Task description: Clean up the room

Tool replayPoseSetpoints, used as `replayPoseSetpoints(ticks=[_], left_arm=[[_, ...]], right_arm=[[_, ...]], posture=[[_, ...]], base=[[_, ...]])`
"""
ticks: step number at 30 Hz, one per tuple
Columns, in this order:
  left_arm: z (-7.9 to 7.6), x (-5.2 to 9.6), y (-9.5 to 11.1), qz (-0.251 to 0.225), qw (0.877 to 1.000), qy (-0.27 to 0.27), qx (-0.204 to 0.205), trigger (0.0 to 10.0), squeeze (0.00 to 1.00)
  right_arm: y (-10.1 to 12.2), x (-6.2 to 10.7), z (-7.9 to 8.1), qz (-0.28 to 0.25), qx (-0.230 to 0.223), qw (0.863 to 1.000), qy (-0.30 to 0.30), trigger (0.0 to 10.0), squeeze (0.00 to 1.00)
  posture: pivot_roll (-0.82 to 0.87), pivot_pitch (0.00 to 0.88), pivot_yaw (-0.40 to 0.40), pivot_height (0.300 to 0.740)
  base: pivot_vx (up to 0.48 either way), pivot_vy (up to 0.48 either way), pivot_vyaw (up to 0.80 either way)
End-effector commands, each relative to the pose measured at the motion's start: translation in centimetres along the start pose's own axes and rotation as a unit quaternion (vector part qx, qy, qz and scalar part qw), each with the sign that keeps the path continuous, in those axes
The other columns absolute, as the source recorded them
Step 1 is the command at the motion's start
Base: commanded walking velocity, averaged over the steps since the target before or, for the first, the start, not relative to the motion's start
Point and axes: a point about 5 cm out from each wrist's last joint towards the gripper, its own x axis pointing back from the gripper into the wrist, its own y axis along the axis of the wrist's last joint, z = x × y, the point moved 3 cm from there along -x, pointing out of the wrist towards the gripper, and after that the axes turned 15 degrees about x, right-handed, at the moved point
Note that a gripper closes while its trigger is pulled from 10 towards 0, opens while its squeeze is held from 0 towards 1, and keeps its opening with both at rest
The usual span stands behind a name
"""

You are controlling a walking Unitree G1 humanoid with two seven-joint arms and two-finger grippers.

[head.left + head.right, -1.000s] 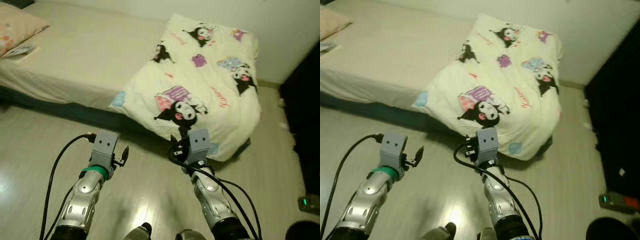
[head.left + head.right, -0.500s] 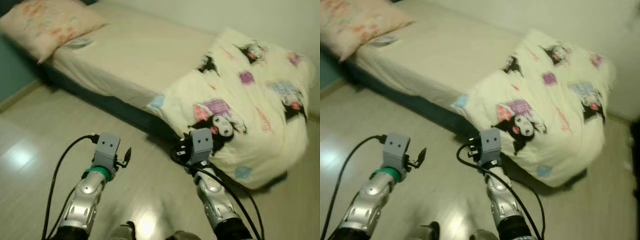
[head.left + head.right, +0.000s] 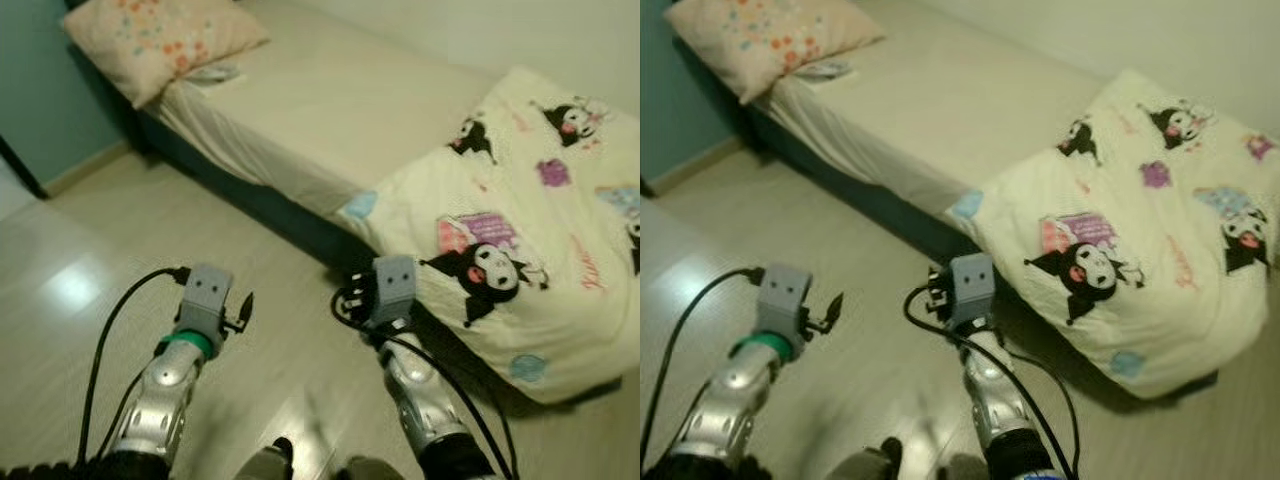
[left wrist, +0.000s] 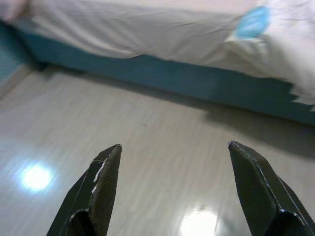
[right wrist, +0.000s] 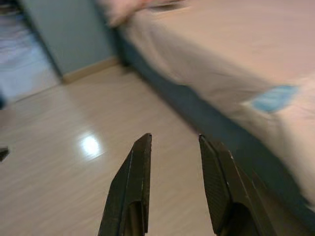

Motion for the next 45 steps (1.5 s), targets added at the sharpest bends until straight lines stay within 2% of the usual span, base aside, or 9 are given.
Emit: replayPoseSetpoints(ticks=[1,10,28,45], left_arm=[[0.3,0.4,-1.09,0.02,1.0,0.003,0.001,10.0,0.0],[0.28,0.41,-0.91,0.012,1.0,0.003,-0.004,10.0,0.0],[0.27,0.39,-0.76,0.008,1.0,0.003,-0.008,10.0,0.0],[0.27,0.36,-0.73,0.006,1.0,0.003,-0.008,10.0,0.0]], right_arm=[[-0.41,0.21,-0.02,0.007,-0.003,1.0,-0.002,10.0,0.0],[-0.34,0.21,-0.02,0.004,-0.005,1.0,-0.004,10.0,0.0],[-0.53,0.2,-0.1,0.01,-0.003,1.0,-0.012,10.0,0.0],[-0.35,0.24,0.29,0.003,0.0,1.0,0.004,10.0,0.0]], posture=[[-0.01,0.051,0.011,0.74],[-0.01,0.053,0.011,0.74],[-0.01,0.057,0.013,0.74],[-0.01,0.058,0.013,0.74]], base=[[0.0,0.0,0.77],[0.0,0.0,0.76],[0.48,0.0,0.0],[0.48,0.0,0.71]])
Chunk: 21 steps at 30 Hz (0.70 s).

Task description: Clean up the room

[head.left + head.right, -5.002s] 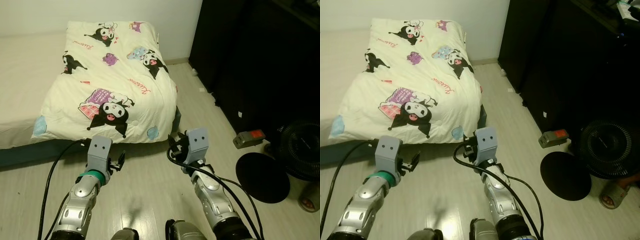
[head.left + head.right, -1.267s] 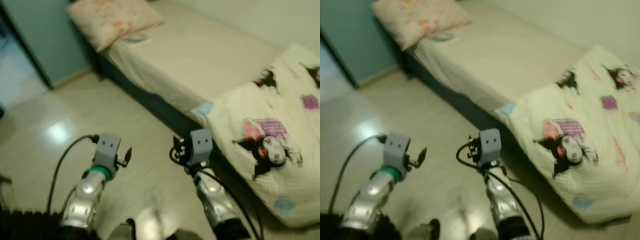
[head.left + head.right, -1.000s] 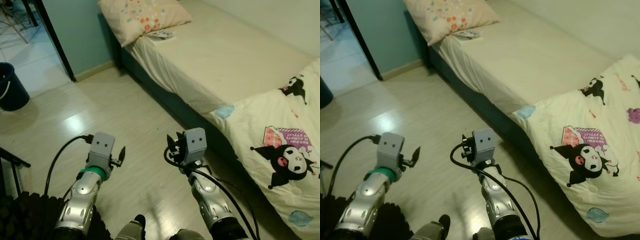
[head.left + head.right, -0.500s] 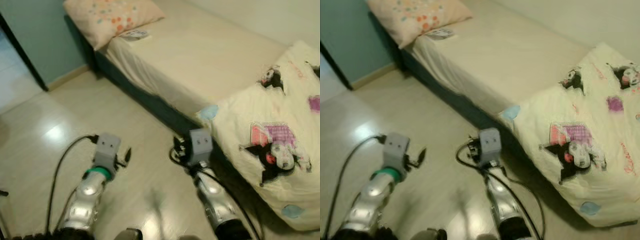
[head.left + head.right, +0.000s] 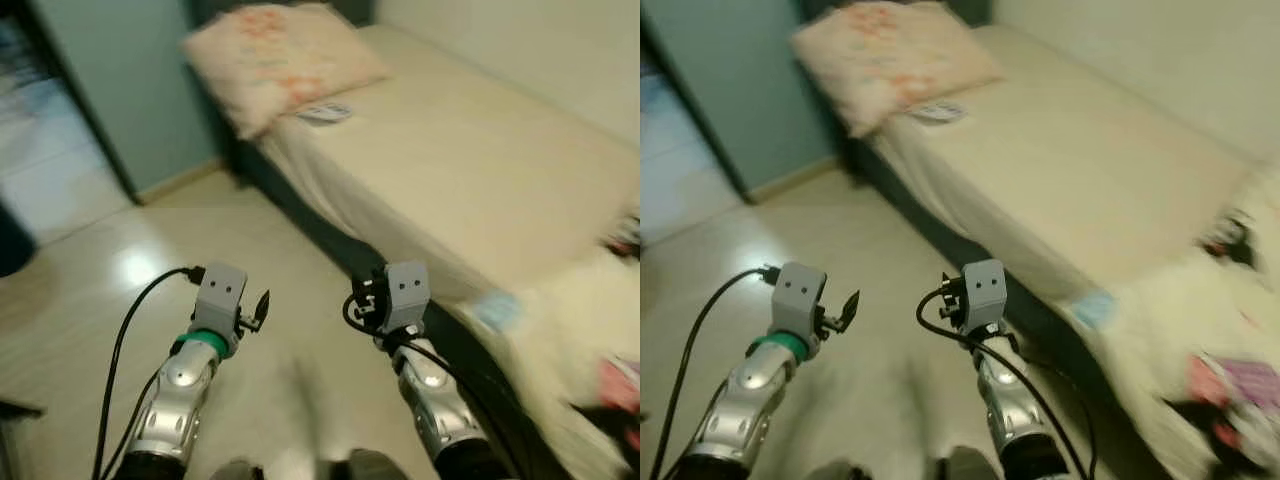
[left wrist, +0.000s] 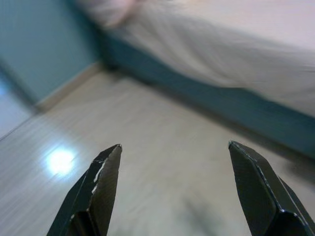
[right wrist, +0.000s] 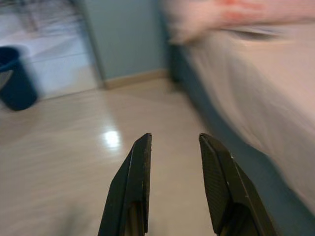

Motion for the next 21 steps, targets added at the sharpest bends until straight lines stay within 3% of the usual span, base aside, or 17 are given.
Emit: replayPoseSetpoints(ticks=[1,16,21], left_arm=[[0.4,0.2,-0.8,0.014,1.0,0.007,-0.002,10.0,0.0],[0.4,0.2,-0.8,0.013,1.0,0.009,-0.002,10.0,0.0],[0.6,0.2,-0.9,0.013,1.0,0.016,-0.004,10.0,0.0]], right_arm=[[0.0,0.0,0.6,-0.001,-0.007,1.0,0.012,10.0,0.0],[0.3,0.0,1.6,-0.011,-0.002,0.999,0.052,10.0,0.0],[0.5,0.0,1.7,-0.015,0.004,0.998,0.062,10.0,0.0]], posture=[[-0.01,0.058,0.013,0.74],[-0.01,0.057,0.012,0.74],[-0.01,0.056,0.009,0.74]], base=[[0.48,0.0,0.0],[0.48,0.0,0.0],[0.48,0.0,0.73]])
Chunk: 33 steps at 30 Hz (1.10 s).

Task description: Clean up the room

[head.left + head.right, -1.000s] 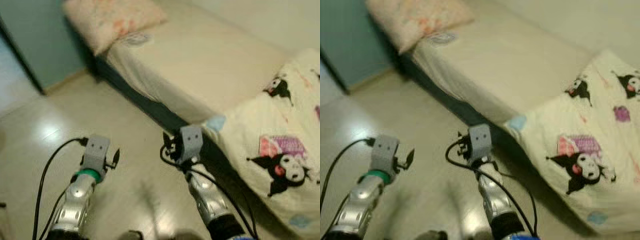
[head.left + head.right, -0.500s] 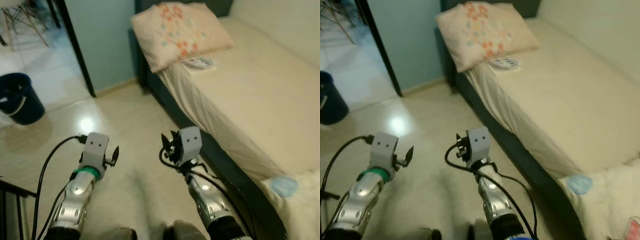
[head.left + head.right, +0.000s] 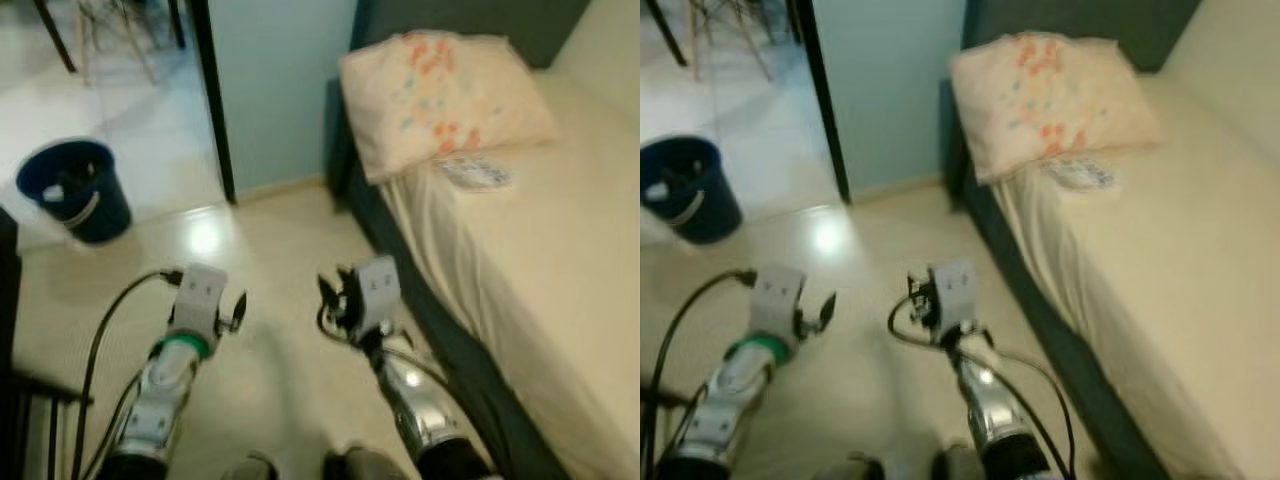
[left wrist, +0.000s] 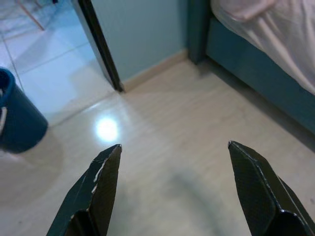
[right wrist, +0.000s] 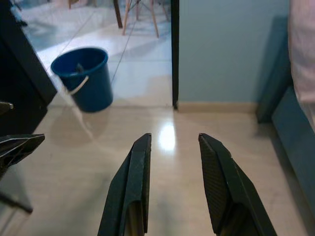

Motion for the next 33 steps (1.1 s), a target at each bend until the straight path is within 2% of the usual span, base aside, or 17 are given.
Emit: replayPoseSetpoints(ticks=[1,7,9,11,17,26,28,33], left_arm=[[-0.4,0.2,-0.7,0.009,1.0,-0.003,-0.002,10.0,0.0],[-0.3,0.2,-0.7,0.009,1.0,0.001,-0.003,10.0,0.0],[-0.1,0.3,-0.7,0.005,1.0,0.011,-0.006,10.0,0.0],[0.0,0.3,-0.7,0.003,1.0,0.015,-0.008,10.0,0.0],[-0.1,0.4,-0.7,0.0,1.0,0.021,-0.004,10.0,0.0],[-1.7,0.9,-0.6,-0.003,1.0,-0.005,0.026,10.0,0.0],[-2.1,1.0,-0.8,0.005,0.998,-0.011,0.059,10.0,0.0],[-2.4,1.2,-1.1,0.01,0.997,-0.02,0.069,10.0,0.0]], right_arm=[[-0.6,0.4,-0.2,0.01,-0.001,1.0,-0.001,10.0,0.0],[-0.4,0.3,0.1,0.003,-0.01,1.0,0.01,10.0,0.0],[0.0,0.3,1.1,-0.008,-0.019,0.999,0.048,10.0,0.0],[0.1,0.3,1.4,-0.01,-0.02,0.998,0.061,10.0,0.0],[0.1,0.4,1.7,-0.011,-0.017,0.997,0.072,10.0,0.0],[0.1,0.4,1.2,-0.008,-0.022,0.998,0.066,10.0,0.0],[0.1,0.5,1.0,-0.007,-0.022,0.998,0.063,10.0,0.0],[-0.1,0.6,0.8,-0.002,-0.019,0.998,0.059,10.0,0.0]], posture=[[-0.01,0.056,0.009,0.74],[0.0,0.055,0.008,0.74],[-0.01,0.054,0.01,0.74],[-0.01,0.054,0.01,0.74],[0.0,0.06,0.012,0.74],[0.0,0.065,0.012,0.74],[-0.01,0.062,0.003,0.74],[-0.02,0.06,-0.006,0.74]], base=[[0.48,0.0,0.74],[0.48,0.0,0.25],[0.48,0.0,0.0],[0.48,0.0,0.0],[0.398,0.0,0.0],[0.0,0.0,0.0],[0.0,0.0,0.0],[0.0,0.0,0.0]])
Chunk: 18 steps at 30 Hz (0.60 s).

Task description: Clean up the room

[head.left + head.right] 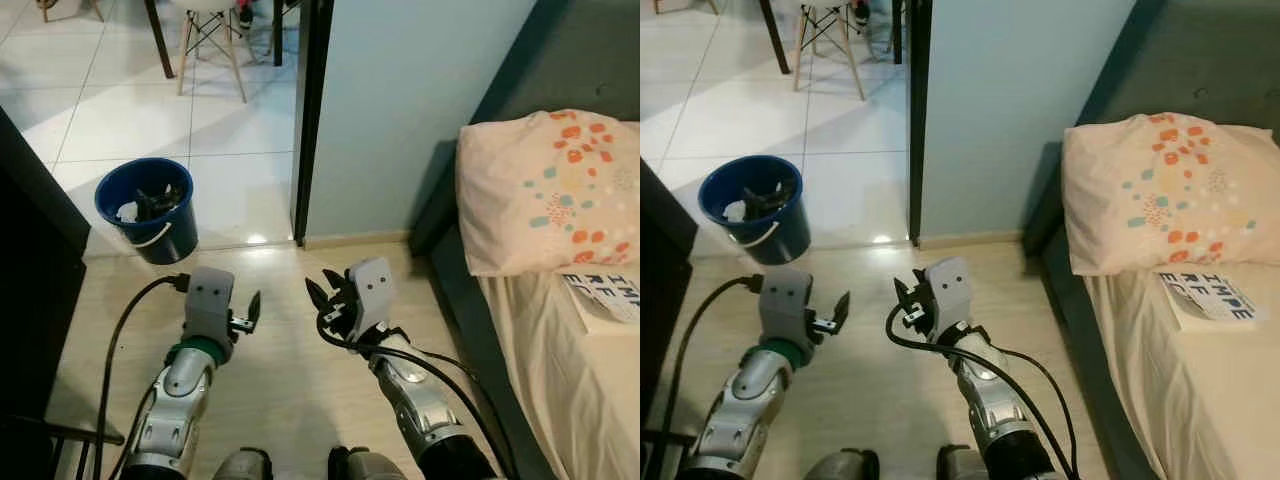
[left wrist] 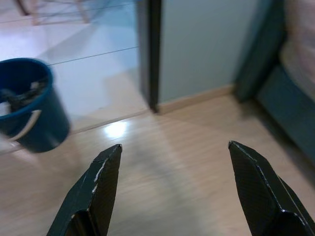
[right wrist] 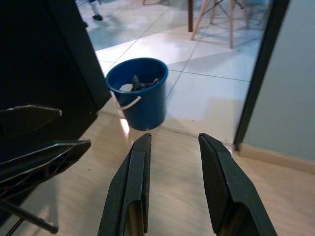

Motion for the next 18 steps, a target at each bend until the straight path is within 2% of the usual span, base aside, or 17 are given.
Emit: replayPoseSetpoints(ticks=[1,2,3,5,8,9,11,13,16,17,18], left_arm=[[-0.1,0.5,-1.0,0.021,1.0,-0.004,0.012,10.0,0.0],[-0.1,0.5,-1.0,0.021,1.0,-0.004,0.012,10.0,0.0],[0.3,0.7,-1.5,0.03,0.999,0.007,0.036,10.0,0.0],[0.3,0.7,-1.7,0.034,0.998,0.006,0.044,10.0,0.0],[0.0,0.8,-1.8,0.034,0.999,-0.007,0.034,10.0,0.0],[-0.2,0.8,-2.1,0.036,0.999,-0.018,0.024,10.0,0.0],[-0.7,0.8,-2.5,0.039,0.999,-0.03,0.013,10.0,0.0],[-1.5,0.9,-3.2,0.04,0.998,-0.046,-0.004,10.0,0.0],[-1.6,1.1,-3.4,0.04,0.998,-0.051,-0.01,10.0,0.0],[-1.3,1.3,-3.8,0.04,0.997,-0.052,-0.029,10.0,0.0],[-1.3,1.3,-3.8,0.04,0.997,-0.052,-0.029,10.0,0.0]], right_arm=[[-0.8,0.6,-0.3,0.016,-0.007,1.0,-0.013,10.0,0.0],[-0.8,0.6,-0.3,0.016,-0.007,1.0,-0.013,10.0,0.0],[-1.5,1.0,-0.9,0.033,-0.013,0.999,-0.038,10.0,0.0],[-1.7,1.1,-1.1,0.038,-0.015,0.998,-0.046,10.0,0.0],[-1.8,1.2,-1.3,0.042,-0.02,0.997,-0.055,10.0,0.0],[-1.9,1.2,-1.4,0.045,-0.017,0.997,-0.06,10.0,0.0],[-2.1,1.3,-1.9,0.053,-0.002,0.996,-0.07,10.0,0.0],[-2.6,1.4,-3.2,0.076,0.034,0.992,-0.097,10.0,0.0],[-2.6,1.4,-3.7,0.08,0.046,0.99,-0.11,10.0,0.0],[-2.6,1.7,-4.5,0.085,0.053,0.986,-0.13,10.0,0.0],[-2.6,1.7,-4.5,0.085,0.053,0.986,-0.13,10.0,0.0]], posture=[[-0.02,0.056,-0.023,0.74],[-0.02,0.056,-0.023,0.74],[-0.03,0.047,-0.051,0.74],[-0.03,0.047,-0.051,0.74],[-0.03,0.047,-0.051,0.74],[-0.05,0.037,-0.074,0.74],[-0.06,0.024,-0.058,0.74],[-0.07,0.015,-0.054,0.74],[-0.08,0.008,-0.058,0.74],[-0.1,0.0,-0.062,0.74],[-0.1,0.0,-0.062,0.74]], base=[[0.0,0.0,0.0],[0.0,0.0,0.0],[0.0,0.0,0.0],[0.0,0.0,0.0],[0.0,0.0,0.0],[0.0,0.0,0.0],[0.0,0.0,0.0],[0.0,0.0,0.0],[0.0,0.0,0.0],[0.0,0.0,0.0],[0.0,0.0,0.0]])
